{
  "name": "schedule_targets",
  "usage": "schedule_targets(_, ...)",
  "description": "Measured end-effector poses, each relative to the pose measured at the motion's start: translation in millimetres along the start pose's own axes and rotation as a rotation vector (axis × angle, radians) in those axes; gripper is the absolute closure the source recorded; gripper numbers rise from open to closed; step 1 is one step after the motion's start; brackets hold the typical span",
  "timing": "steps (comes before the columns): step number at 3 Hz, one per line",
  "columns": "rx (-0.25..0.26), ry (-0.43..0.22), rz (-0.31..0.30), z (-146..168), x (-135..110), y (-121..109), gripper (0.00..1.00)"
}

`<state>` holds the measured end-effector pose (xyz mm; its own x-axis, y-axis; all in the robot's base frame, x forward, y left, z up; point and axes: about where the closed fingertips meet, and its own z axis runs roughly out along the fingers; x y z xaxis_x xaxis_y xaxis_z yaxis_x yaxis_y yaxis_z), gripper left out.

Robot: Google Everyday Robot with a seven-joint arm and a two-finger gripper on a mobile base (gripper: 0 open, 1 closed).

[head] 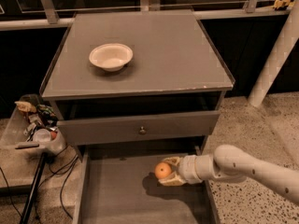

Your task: Pick orange from middle drawer and place on counter

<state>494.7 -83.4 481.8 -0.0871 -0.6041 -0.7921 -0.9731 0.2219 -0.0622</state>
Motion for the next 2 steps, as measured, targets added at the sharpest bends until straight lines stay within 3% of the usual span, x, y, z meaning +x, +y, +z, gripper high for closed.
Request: schedule_targets(2, 0.026, -0.027, -0.096, -57, -62, -21, 1.0)
